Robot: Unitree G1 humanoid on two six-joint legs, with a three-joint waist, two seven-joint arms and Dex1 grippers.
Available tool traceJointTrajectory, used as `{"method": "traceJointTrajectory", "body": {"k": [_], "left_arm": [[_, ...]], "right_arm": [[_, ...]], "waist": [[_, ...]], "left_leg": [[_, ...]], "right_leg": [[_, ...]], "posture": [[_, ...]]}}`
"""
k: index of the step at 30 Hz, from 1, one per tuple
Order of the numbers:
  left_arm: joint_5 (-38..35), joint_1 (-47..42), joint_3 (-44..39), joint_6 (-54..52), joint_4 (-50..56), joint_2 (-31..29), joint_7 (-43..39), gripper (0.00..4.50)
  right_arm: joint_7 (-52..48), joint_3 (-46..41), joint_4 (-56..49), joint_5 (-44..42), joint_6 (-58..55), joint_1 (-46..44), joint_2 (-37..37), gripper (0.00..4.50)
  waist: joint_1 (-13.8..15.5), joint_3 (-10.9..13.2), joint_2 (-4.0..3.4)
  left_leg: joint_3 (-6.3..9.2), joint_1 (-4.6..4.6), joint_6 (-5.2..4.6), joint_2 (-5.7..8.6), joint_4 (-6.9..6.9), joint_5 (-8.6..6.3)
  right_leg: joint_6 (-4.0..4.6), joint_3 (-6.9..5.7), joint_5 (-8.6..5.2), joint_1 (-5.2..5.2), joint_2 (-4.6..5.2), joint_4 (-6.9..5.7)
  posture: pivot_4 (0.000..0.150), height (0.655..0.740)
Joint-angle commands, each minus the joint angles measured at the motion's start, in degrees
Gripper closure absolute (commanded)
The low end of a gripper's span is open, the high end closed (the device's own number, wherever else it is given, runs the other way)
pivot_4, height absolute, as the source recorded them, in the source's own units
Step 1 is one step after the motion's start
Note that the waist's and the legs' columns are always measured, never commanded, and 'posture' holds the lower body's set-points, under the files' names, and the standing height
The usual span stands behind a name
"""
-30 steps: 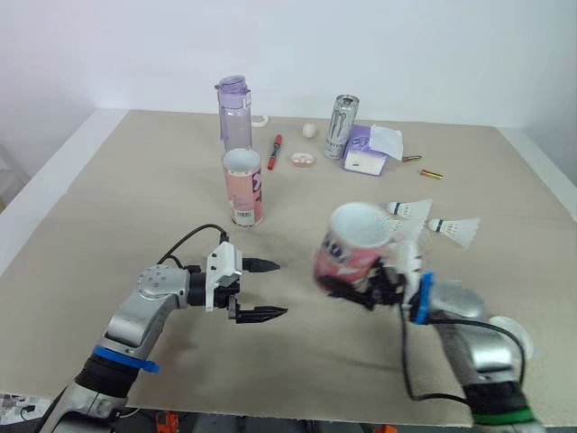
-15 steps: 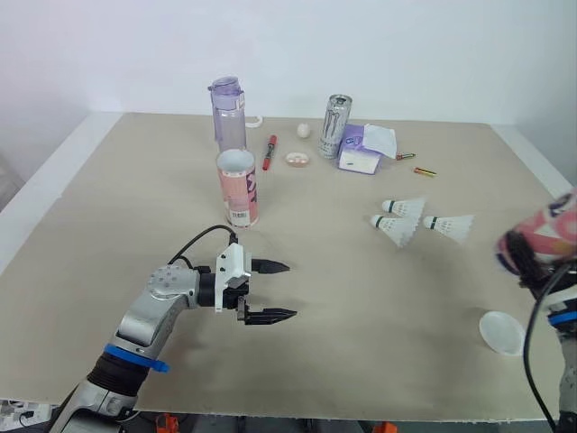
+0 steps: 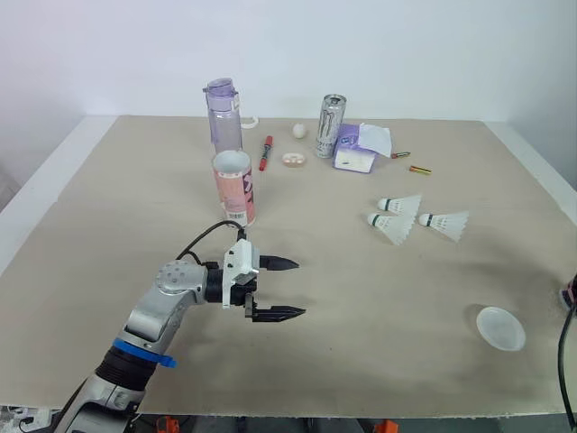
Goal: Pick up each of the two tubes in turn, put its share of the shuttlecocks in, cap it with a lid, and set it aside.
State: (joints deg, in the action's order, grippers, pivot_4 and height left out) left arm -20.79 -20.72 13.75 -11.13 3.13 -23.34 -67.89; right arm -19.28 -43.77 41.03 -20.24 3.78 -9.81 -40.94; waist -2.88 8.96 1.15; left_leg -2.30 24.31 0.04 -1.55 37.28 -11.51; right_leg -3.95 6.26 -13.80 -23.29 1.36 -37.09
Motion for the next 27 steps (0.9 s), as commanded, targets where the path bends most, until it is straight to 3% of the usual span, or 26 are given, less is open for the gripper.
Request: {"method": "traceJointTrajectory", "body": {"k": [1, 7, 12, 27], "left_arm": [[-0.1, -0.7, 0.0, 0.6, 1.2, 0.1, 0.2, 0.0], [0.1, -0.5, 0.1, 0.8, 1.3, 0.1, 0.2, 0.0], [0.3, -0.3, 0.1, 0.9, 1.4, 0.1, 0.4, 0.0], [0.6, -0.8, 0.7, 1.3, 0.4, 0.3, -0.3, 0.0]], "right_arm": [[-0.2, 1.1, 2.9, 0.5, 2.6, -2.7, -2.5, 1.52], [-0.9, 3.7, 6.0, 1.3, 2.9, -4.4, -2.7, 1.52], [-0.6, 4.3, 5.2, 1.3, 2.6, -3.2, -2.2, 0.09], [1.9, 3.8, -9.6, -1.3, -2.6, 6.4, 2.2, 0.09]], "waist": [[0.0, 0.0, 0.0], [-0.2, 0.0, 0.06], [-0.2, 0.0, 0.06], [-0.1, 0.0, 0.04]], "left_leg": [[-0.01, -0.01, 0.0, 0.0, 0.0, 0.0], [-0.05, -0.03, 0.0, -0.01, 0.03, 0.0], [-0.05, -0.04, 0.0, -0.02, 0.03, 0.0], [0.02, -0.02, -0.01, -0.02, 0.0, -0.01]], "right_leg": [[-0.01, 0.02, 0.01, 0.01, 0.0, 0.0], [-0.04, 0.09, 0.05, 0.05, -0.01, 0.02], [-0.04, 0.09, 0.06, 0.05, -0.02, 0.02], [-0.08, 0.08, 0.0, 0.06, -0.02, 0.02]], "posture": [[0.15, 0.74], [0.15, 0.74], [0.15, 0.74], [0.15, 0.74]]}}
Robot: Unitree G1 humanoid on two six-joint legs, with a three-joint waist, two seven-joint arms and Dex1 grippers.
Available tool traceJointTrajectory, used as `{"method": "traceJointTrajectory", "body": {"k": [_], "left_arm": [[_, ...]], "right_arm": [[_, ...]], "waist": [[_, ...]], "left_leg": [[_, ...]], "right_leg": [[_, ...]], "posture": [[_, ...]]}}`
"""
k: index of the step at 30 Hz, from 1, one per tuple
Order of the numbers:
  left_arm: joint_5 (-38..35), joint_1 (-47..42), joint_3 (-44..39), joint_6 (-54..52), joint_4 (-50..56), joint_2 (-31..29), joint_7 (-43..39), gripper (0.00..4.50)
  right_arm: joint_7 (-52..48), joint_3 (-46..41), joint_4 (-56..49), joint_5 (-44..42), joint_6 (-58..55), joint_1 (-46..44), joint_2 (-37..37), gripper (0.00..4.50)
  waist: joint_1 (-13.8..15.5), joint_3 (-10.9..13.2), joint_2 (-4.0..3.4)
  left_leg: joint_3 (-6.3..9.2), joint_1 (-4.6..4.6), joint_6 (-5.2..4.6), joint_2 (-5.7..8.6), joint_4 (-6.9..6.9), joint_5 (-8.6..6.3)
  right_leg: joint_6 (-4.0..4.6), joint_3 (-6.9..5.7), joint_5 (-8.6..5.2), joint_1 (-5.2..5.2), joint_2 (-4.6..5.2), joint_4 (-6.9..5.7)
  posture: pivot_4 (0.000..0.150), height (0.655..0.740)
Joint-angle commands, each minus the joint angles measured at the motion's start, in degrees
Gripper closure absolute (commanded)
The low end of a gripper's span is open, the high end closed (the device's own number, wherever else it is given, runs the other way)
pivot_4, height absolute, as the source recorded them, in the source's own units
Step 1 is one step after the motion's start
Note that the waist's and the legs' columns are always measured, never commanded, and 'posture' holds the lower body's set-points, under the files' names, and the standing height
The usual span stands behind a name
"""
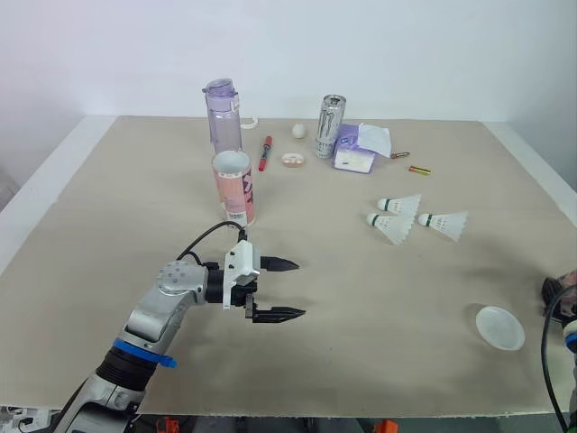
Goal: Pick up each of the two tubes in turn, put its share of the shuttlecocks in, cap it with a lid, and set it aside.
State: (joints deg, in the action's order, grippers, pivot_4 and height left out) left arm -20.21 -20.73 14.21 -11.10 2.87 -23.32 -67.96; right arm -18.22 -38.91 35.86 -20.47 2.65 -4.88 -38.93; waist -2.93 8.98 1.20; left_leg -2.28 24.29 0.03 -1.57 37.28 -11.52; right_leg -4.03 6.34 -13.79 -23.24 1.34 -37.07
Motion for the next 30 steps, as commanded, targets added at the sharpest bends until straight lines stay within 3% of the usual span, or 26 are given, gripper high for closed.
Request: {"method": "traceJointTrajectory", "body": {"k": [1, 18, 30], "left_arm": [[0.1, -0.9, 0.3, 1.3, 0.6, 0.3, -0.3, 0.0], [0.1, -0.9, 1.3, 1.8, -0.3, 0.8, -0.5, 0.0], [0.0, -1.8, 1.7, 2.2, -1.3, 0.9, -1.1, 0.0]], "right_arm": [[1.0, -1.2, -5.1, -1.3, -2.0, 1.9, 0.4, 0.09], [4.2, -4.0, -24.3, -4.5, -11.4, 12.3, 3.4, 0.09], [3.6, -5.3, -26.1, -6.0, -13.6, 14.2, 3.9, 0.09]], "waist": [[0.0, 0.0, 0.0], [0.2, 0.0, -0.04], [0.2, 0.0, -0.04]], "left_leg": [[0.0, 0.0, 0.0, 0.0, 0.0, 0.0], [0.01, 0.01, 0.0, -0.02, -0.02, 0.0], [0.02, 0.02, 0.0, -0.02, -0.02, -0.01]], "right_leg": [[0.0, 0.0, 0.0, 0.0, 0.0, 0.0], [-0.01, 0.01, -0.02, -0.05, 0.04, 0.0], [0.0, 0.01, -0.02, -0.07, 0.05, 0.01]], "posture": [[0.15, 0.74], [0.15, 0.74], [0.15, 0.74]]}}
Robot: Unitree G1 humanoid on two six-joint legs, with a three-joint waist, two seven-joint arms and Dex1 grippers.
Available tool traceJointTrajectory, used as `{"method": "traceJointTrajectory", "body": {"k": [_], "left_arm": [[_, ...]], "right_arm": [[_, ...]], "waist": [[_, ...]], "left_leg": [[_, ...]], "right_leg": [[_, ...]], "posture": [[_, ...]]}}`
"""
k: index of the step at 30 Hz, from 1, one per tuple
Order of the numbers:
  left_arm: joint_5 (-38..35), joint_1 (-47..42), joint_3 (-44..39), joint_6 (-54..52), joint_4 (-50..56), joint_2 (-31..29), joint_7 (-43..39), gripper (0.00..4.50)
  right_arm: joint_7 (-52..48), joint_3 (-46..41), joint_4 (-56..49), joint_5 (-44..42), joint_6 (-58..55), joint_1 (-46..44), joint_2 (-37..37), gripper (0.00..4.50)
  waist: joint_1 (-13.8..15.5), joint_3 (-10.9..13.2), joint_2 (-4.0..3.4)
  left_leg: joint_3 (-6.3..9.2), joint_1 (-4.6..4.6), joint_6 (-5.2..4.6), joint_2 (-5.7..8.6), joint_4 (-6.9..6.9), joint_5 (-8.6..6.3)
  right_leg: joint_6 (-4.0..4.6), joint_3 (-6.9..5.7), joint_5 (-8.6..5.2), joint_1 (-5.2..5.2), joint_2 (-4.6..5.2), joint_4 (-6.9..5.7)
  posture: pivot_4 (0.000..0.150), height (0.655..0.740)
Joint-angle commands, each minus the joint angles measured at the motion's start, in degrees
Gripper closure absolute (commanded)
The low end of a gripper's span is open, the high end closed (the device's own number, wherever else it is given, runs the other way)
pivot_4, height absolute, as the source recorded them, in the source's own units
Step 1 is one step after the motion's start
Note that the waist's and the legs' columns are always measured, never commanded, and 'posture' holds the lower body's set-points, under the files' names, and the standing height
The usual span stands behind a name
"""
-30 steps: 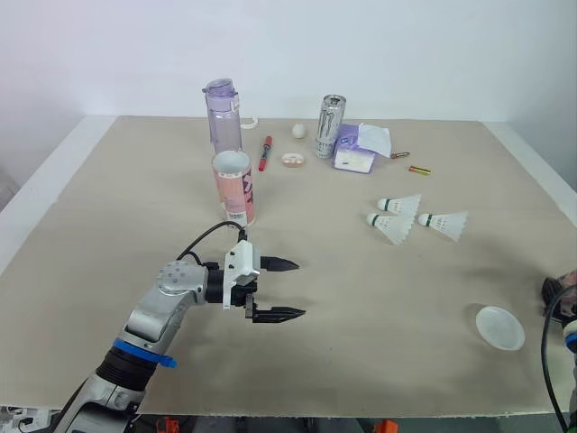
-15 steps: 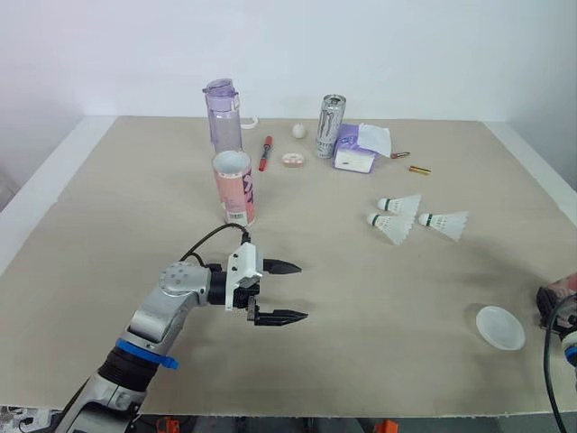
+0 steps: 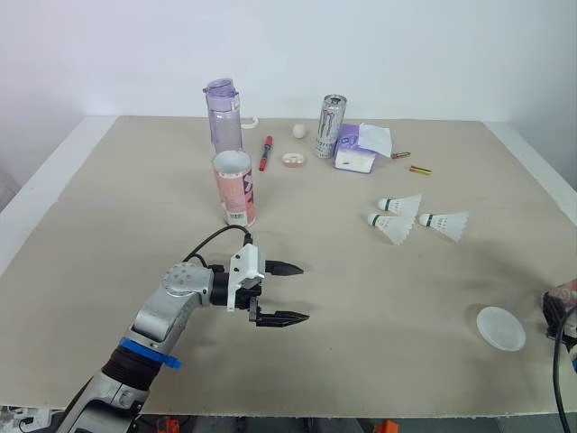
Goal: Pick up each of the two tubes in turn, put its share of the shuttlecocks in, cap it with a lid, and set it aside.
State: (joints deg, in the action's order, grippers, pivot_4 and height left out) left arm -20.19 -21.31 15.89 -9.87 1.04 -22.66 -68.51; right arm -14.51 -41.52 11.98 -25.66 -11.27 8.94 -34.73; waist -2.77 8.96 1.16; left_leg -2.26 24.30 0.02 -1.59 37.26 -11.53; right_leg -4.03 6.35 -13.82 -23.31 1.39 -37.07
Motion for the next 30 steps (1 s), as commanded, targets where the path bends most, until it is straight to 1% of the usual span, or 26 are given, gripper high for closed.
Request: {"method": "traceJointTrajectory", "body": {"k": [1, 5, 14, 20, 24, 30], "left_arm": [[0.0, -1.2, 0.0, 0.9, 0.5, 0.2, -0.6, 0.0], [0.1, -0.9, 0.0, 0.9, 0.8, 0.3, -0.4, 0.0], [0.1, 0.1, 0.3, 0.6, 1.7, 0.4, 0.1, 0.0], [0.2, -0.1, 0.5, 1.0, 1.2, 0.4, -0.1, 0.0], [0.3, -1.1, 0.6, 1.3, -0.1, 0.7, -0.6, 0.0], [0.4, -2.1, 0.9, 1.6, -1.6, 1.0, -1.7, 0.0]], "right_arm": [[-0.5, -2.6, -2.0, -0.8, 0.4, 0.4, -0.4, 0.09], [-2.7, -1.7, -1.7, -0.3, 0.7, 1.2, -1.0, 0.09], [-3.5, -2.4, -3.5, -0.3, 0.2, 2.9, -0.8, 0.09], [-2.6, -3.1, -12.5, -1.5, -1.6, 7.8, 1.8, 0.09], [-1.7, -3.6, -21.8, -2.6, -3.6, 13.4, 5.2, 0.09], [-1.5, -3.8, -34.4, -4.8, -8.7, 21.0, 8.2, 0.09]], "waist": [[0.0, 0.0, 0.0], [0.0, 0.0, 0.0], [0.0, 0.0, 0.0], [0.0, 0.0, -0.09], [0.1, 0.0, -0.08], [0.1, -0.1, -0.11]], "left_leg": [[0.0, 0.0, 0.0, 0.0, 0.0, 0.0], [0.0, 0.0, 0.0, 0.0, 0.0, 0.0], [0.01, 0.0, 0.0, -0.01, 0.0, 0.0], [0.03, 0.01, 0.0, -0.02, -0.04, -0.01], [0.07, 0.02, 0.0, -0.02, -0.06, -0.01], [0.11, 0.01, 0.0, -0.07, -0.23, -0.01]], "right_leg": [[0.0, 0.0, 0.0, 0.0, 0.0, 0.0], [0.0, 0.0, 0.0, 0.0, 0.0, 0.0], [0.01, -0.01, -0.01, -0.01, 0.0, 0.0], [0.01, 0.0, -0.03, -0.03, 0.02, 0.0], [0.02, -0.02, -0.05, -0.04, 0.01, 0.0], [0.01, -0.01, -0.11, -0.08, 0.09, 0.04]], "posture": [[0.15, 0.74], [0.15, 0.74], [0.15, 0.74], [0.15, 0.74], [0.15, 0.74], [0.15, 0.74]]}}
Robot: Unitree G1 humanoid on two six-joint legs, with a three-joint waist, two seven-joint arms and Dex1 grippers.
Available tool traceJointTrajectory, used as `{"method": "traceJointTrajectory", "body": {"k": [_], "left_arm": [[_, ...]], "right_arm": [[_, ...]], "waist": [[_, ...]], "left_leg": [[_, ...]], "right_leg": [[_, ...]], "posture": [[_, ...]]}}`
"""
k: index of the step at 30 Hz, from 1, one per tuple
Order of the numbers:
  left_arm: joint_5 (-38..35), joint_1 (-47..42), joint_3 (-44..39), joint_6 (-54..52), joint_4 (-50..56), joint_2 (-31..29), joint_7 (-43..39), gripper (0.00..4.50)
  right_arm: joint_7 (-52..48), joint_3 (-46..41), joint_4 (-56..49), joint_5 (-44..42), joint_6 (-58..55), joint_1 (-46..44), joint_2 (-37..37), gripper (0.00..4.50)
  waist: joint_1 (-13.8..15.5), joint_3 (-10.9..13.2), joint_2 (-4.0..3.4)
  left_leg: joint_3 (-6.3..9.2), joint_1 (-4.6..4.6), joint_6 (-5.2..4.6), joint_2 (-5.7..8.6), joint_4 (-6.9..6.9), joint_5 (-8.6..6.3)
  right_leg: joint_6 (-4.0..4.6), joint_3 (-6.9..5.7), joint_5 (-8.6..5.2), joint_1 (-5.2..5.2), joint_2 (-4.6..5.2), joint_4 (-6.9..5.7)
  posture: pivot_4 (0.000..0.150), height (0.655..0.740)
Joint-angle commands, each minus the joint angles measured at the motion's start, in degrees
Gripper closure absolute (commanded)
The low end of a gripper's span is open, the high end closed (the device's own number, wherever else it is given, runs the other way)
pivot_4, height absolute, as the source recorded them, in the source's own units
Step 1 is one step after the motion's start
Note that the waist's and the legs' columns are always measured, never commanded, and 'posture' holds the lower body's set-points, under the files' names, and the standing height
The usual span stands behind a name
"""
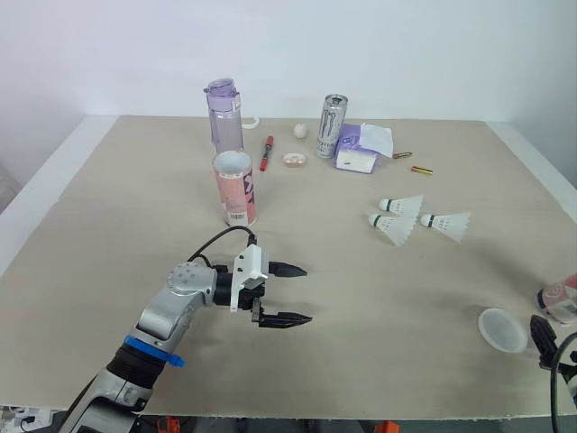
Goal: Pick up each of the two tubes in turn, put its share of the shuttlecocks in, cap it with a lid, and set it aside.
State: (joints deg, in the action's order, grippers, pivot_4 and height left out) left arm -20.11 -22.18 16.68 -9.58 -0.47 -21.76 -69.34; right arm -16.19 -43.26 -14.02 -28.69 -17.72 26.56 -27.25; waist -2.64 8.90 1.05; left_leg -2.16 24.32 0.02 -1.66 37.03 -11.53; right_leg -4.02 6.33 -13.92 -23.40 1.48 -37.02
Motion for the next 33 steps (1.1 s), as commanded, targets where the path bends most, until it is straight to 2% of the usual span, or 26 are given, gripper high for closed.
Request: {"method": "traceJointTrajectory", "body": {"k": [1, 5, 10, 14, 21, 27, 33], "left_arm": [[0.3, -1.4, 0.1, 1.3, -0.3, 0.1, -1.0, 0.0], [0.4, -1.6, -0.8, 1.8, -1.2, 0.1, -0.4, 0.0], [0.7, -0.6, -3.1, 2.0, -0.7, -0.4, 2.6, 0.0], [1.5, 1.5, -5.2, 2.0, 1.6, -0.6, 6.9, 0.0], [4.5, 6.8, -10.5, 1.0, 6.5, -0.3, 20.3, 0.0], [4.6, 10.8, -16.8, -4.3, 10.3, 1.1, 32.5, 0.0], [4.0, 10.6, -19.6, -7.2, 9.9, 2.1, 38.4, 0.0]], "right_arm": [[-0.5, -1.8, -10.4, -2.1, -2.9, 4.7, 0.8, 0.09], [-6.4, 3.3, -18.8, -2.7, -3.3, 6.0, -2.7, 0.09], [-17.3, 13.5, -18.3, -0.7, 1.1, -1.3, -9.0, 0.09], [-31.3, 23.6, -10.4, -1.5, 7.0, -13.8, -12.3, 0.09], [-48.3, 36.0, 6.3, -0.3, 13.4, -35.3, -11.6, 0.09], [-54.1, 41.2, 17.4, -0.2, 14.0, -47.0, -7.4, 0.09], [-56.3, 43.8, 25.6, 3.5, 18.3, -52.8, -4.3, 0.09]], "waist": [[-0.1, 0.0, 0.01], [0.0, 0.0, 0.02], [-0.1, 0.1, 0.21], [0.0, 0.2, 0.42], [0.3, 0.3, 0.66], [0.2, 0.3, 0.73], [0.4, 0.3, 0.73]], "left_leg": [[0.01, 0.0, 0.0, -0.01, -0.01, 0.0], [0.0, -0.01, 0.0, -0.01, -0.14, 0.0], [-0.02, -0.1, 0.0, 0.01, -0.2, 0.0], [-0.02, -0.02, 0.01, 0.06, -0.24, 0.0], [0.05, -0.02, 0.06, 0.06, -0.28, -0.03], [0.16, -0.01, 0.07, 0.03, -0.29, -0.04], [0.27, 0.01, 0.09, 0.06, -0.26, -0.02]], "right_leg": [[0.01, 0.0, 0.0, 0.0, 0.0, 0.0], [0.04, -0.01, -0.03, -0.05, 0.02, 0.03], [0.12, -0.05, 0.0, -0.05, -0.06, 0.03], [0.12, -0.17, -0.11, -0.02, -0.08, 0.05], [-0.1, -0.28, 0.01, 0.05, -0.1, 0.04], [0.29, -0.4, 0.19, 0.04, -0.08, -0.02], [0.31, -0.55, 0.2, 0.09, -0.07, -0.03]], "posture": [[0.15, 0.74], [0.15, 0.74], [0.15, 0.74], [0.15, 0.74], [0.15, 0.74], [0.15, 0.74], [0.15, 0.74]]}}
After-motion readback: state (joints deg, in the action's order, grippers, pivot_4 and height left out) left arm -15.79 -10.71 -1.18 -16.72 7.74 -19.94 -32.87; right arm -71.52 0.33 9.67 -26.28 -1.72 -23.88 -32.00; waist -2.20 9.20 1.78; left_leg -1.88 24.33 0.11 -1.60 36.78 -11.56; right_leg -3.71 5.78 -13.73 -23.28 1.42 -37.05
